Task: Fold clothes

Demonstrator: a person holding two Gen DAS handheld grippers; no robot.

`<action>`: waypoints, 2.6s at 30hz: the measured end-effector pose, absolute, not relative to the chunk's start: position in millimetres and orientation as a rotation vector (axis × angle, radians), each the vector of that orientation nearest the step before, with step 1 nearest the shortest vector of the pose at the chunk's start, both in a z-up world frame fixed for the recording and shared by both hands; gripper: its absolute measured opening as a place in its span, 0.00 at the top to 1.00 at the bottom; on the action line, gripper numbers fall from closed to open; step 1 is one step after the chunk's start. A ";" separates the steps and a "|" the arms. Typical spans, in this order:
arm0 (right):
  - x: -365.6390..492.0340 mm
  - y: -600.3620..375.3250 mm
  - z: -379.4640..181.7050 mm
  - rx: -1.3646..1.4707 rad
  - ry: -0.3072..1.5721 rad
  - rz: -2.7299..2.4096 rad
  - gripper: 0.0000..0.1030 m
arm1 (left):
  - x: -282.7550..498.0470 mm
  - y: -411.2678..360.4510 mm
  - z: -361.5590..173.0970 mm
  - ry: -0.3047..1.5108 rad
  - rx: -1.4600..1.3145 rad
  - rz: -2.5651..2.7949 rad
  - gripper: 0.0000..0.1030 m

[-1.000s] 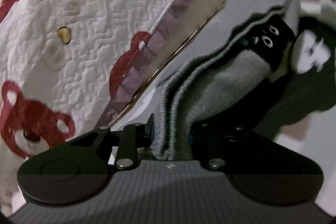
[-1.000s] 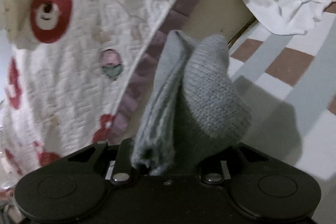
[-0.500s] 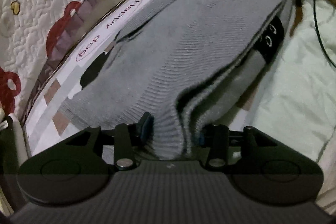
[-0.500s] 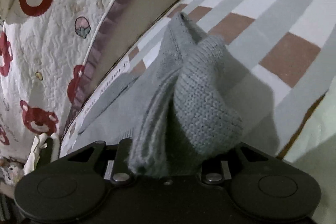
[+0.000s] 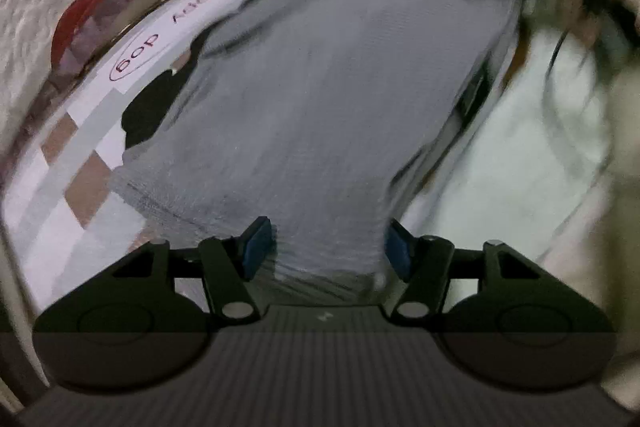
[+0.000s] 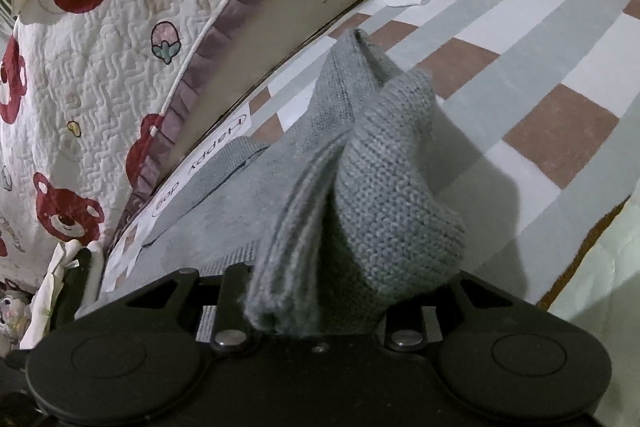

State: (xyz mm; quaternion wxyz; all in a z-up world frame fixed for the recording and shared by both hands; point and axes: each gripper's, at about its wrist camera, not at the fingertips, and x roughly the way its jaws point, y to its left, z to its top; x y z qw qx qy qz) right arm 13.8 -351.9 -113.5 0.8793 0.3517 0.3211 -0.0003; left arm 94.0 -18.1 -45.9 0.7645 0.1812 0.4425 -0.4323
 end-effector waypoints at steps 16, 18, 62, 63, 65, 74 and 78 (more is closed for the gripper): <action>16.9 -304.1 -25.3 0.441 0.519 0.124 0.67 | 112.1 -143.0 -97.7 1.041 0.202 -0.845 0.44; 19.8 -290.8 -8.8 0.375 0.506 0.174 0.68 | 113.3 -142.7 -98.0 1.039 0.191 -0.833 0.45; 27.2 -20.7 -28.0 -0.711 0.546 0.546 0.58 | 133.2 97.2 -74.1 0.963 -0.368 -0.648 0.55; 28.1 -24.9 -24.1 -0.681 0.551 0.543 0.57 | 133.9 99.0 -71.6 0.962 -0.394 -0.658 0.54; 26.8 -33.3 -21.2 -0.650 0.549 0.533 0.55 | 134.0 98.1 -64.9 0.951 -0.430 -0.687 0.53; -14.2 -38.2 -36.9 -0.856 0.458 0.514 0.41 | 138.6 72.9 -71.4 1.027 -0.566 -0.764 0.47; -14.1 -44.0 -29.4 -0.803 0.441 0.520 0.58 | 152.5 48.1 -81.4 1.064 -0.460 -0.764 0.46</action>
